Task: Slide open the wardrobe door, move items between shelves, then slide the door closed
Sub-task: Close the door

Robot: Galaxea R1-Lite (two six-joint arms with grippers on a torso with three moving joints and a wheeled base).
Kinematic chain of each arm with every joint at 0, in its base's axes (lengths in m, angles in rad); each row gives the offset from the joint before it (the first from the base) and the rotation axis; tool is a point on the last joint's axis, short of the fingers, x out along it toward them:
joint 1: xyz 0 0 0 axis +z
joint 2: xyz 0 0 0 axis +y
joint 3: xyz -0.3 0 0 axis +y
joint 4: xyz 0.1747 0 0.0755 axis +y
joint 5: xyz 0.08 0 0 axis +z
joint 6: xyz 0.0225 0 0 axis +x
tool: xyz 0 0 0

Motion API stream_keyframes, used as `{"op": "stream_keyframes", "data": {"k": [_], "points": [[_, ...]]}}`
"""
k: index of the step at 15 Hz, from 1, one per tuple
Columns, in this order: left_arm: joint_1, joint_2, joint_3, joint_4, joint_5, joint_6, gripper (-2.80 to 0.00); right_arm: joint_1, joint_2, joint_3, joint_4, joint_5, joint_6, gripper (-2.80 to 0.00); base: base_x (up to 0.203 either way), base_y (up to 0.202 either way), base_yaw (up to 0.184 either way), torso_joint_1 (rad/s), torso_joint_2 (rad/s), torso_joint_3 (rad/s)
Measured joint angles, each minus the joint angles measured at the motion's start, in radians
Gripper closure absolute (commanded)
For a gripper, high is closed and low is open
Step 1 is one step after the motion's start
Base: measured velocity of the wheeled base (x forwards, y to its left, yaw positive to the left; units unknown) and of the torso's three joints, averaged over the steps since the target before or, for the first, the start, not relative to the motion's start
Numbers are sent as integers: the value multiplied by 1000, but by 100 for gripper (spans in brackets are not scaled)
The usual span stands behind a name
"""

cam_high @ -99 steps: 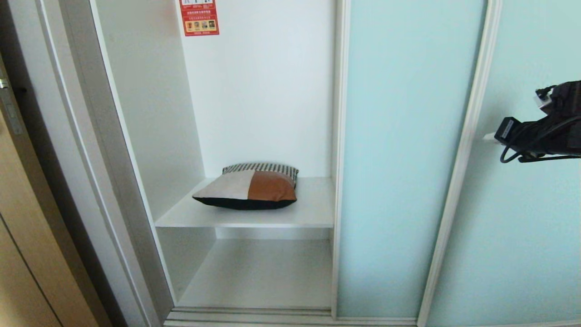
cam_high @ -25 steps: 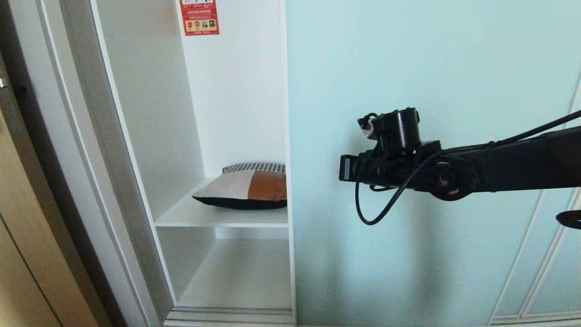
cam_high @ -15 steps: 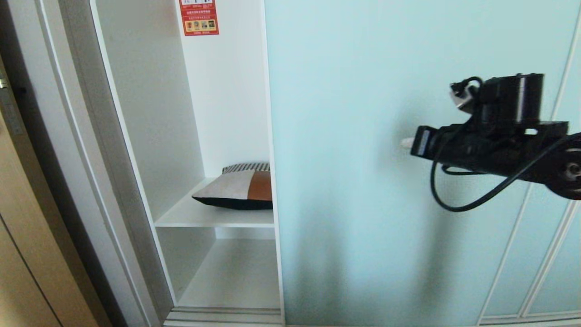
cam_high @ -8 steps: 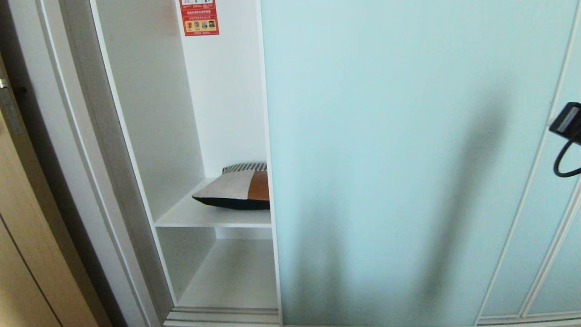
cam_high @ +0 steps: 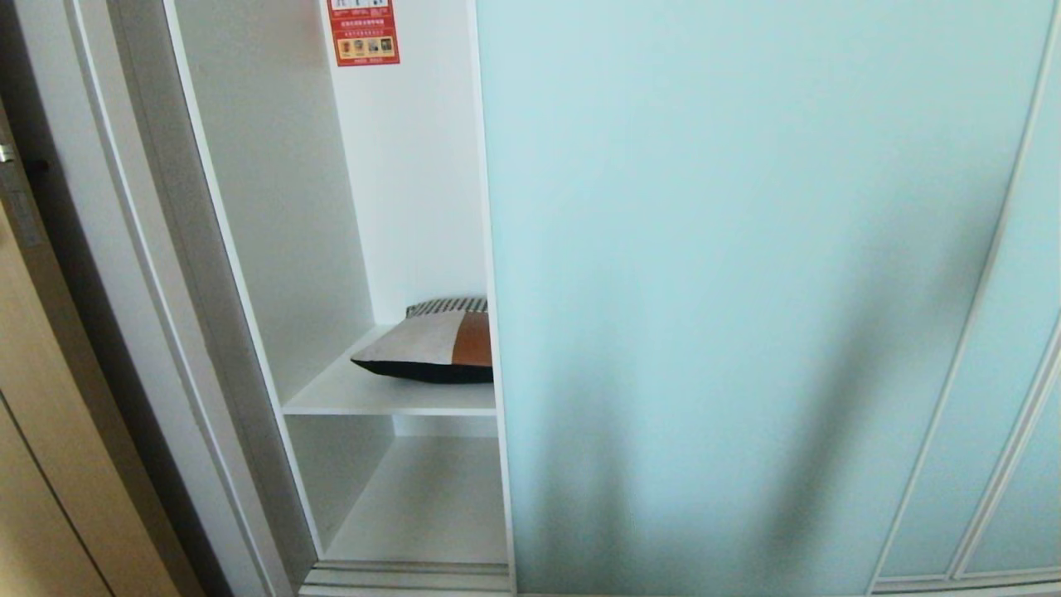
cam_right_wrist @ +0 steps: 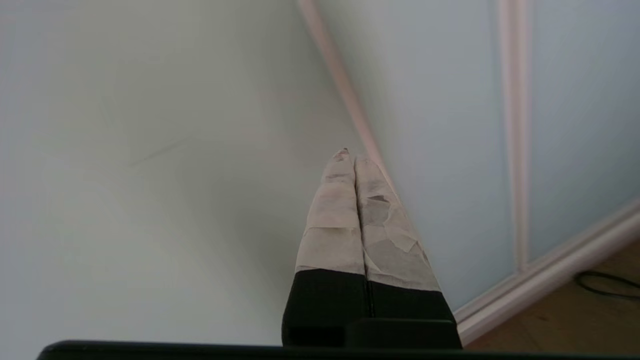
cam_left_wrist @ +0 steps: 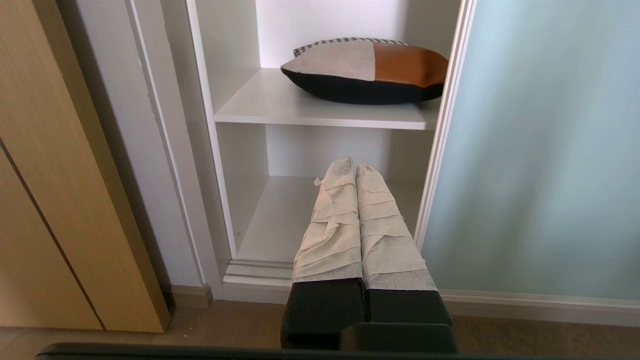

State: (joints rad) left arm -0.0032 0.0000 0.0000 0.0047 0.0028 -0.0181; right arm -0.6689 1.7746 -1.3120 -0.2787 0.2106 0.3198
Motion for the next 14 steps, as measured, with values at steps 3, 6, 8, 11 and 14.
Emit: {"op": "stream_keyframes", "data": {"k": [3, 6, 8, 11, 14], "points": [[0, 0, 0, 0, 0, 0, 0, -1, 109, -79, 11, 67, 5, 0, 0, 0, 0, 0, 0, 0], [0, 0, 0, 0, 0, 0, 0, 27, 206, -148, 31, 101, 21, 0, 0, 0, 0, 0, 0, 0], [0, 0, 0, -1, 0, -1, 0, 48, 262, -186, 23, 114, 56, 0, 0, 0, 0, 0, 0, 0], [0, 0, 0, 0, 0, 0, 0, 59, 315, -234, 22, 180, 139, 0, 0, 0, 0, 0, 0, 0], [0, 0, 0, 0, 0, 0, 0, 58, 356, -288, 20, 180, 182, 0, 0, 0, 0, 0, 0, 0]]}}
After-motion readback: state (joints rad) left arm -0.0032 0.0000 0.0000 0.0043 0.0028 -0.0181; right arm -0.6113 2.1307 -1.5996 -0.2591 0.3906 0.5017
